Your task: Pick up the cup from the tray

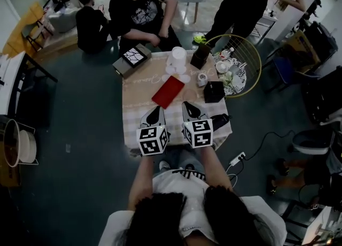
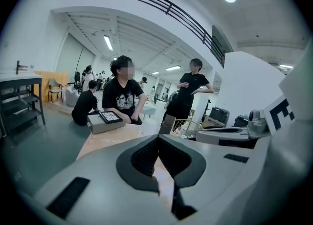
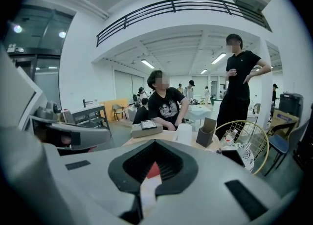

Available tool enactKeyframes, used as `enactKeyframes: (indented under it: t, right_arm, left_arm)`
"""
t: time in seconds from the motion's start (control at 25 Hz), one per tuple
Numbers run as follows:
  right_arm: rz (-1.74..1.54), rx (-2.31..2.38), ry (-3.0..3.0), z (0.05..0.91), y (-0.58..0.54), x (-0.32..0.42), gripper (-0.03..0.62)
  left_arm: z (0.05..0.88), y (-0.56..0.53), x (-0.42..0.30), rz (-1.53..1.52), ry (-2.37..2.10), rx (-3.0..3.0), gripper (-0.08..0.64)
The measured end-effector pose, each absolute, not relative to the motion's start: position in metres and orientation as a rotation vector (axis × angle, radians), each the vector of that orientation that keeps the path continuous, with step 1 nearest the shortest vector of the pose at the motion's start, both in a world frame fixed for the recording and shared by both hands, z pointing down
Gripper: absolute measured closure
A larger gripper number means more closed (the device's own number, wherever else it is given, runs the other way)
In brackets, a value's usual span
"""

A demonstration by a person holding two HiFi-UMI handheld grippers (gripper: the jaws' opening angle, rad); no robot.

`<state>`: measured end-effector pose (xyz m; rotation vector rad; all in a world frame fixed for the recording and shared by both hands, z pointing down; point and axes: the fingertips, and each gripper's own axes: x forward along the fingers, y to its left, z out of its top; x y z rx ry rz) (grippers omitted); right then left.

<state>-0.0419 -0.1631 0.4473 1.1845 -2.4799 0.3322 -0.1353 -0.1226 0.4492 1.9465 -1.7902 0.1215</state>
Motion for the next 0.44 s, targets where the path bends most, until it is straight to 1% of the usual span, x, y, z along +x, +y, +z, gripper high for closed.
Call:
enactKeyframes:
  t: [0.44]
  right_arm:
    - [0.288,1.177,-2.481,0.448,-0.159,-0.054,0.586]
  left_arm:
    - [0.44,-0.123,-0.142,0.076,-1.801,1.929,0.554]
